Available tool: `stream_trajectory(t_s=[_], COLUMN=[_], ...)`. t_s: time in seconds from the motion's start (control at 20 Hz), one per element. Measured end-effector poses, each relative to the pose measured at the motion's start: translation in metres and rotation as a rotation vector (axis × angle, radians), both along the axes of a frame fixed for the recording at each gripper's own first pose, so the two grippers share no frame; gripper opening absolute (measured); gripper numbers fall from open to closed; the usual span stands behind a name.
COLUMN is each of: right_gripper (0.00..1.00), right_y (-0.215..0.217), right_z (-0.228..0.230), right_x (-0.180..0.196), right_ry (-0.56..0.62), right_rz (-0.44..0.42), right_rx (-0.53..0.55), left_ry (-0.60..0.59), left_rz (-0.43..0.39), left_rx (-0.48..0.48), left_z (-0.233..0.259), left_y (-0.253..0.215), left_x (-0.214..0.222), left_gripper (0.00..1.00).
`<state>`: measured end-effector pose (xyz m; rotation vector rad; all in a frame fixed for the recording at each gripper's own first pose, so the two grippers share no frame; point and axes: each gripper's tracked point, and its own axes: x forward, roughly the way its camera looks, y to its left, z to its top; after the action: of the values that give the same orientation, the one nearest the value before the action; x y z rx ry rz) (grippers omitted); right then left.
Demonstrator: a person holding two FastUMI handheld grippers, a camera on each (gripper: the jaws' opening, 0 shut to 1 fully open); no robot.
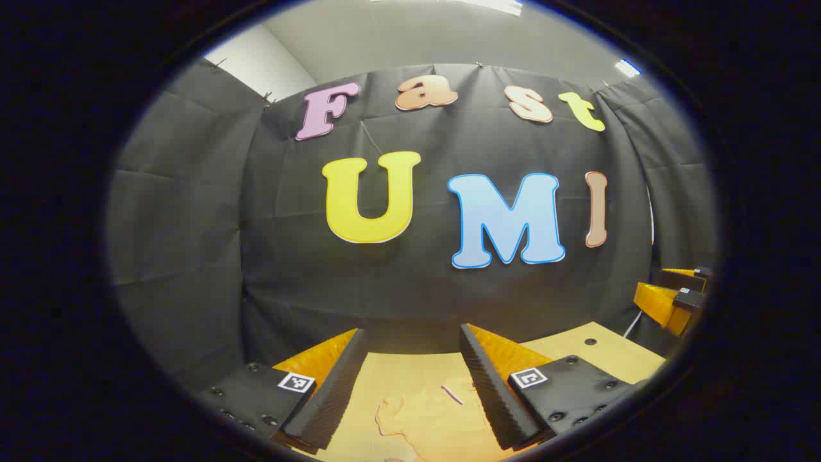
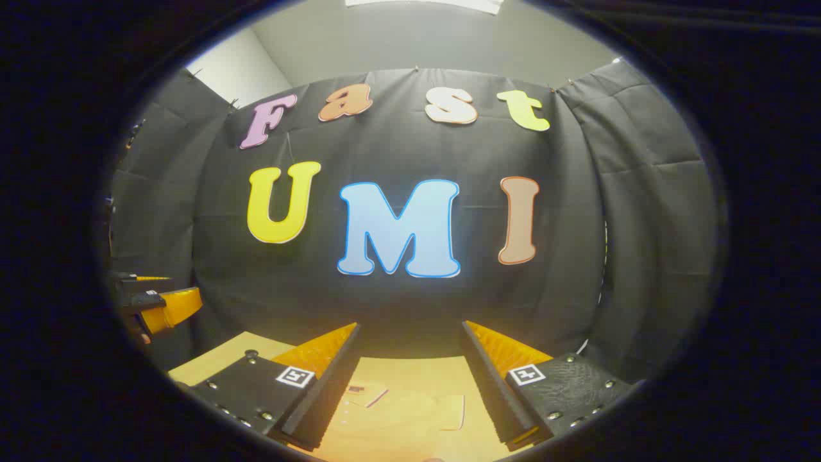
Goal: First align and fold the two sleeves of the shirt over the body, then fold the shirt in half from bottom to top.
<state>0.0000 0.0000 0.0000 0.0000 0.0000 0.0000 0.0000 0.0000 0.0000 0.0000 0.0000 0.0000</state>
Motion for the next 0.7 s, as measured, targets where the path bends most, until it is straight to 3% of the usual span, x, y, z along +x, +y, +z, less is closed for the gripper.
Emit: stream_trajectory(t_s=[0.7], right_gripper=[0.95], right_y=[-0.006], right_z=[-0.015], right_x=[0.012], right_ry=[0.036], right_rz=[0.055], right_rx=[-0.019], left_ry=[0.002], left_rz=[0.017], left_rx=[-0.009], left_z=[-0.002], left_y=[-0.031], left_x=[0.009], left_gripper=[0.97])
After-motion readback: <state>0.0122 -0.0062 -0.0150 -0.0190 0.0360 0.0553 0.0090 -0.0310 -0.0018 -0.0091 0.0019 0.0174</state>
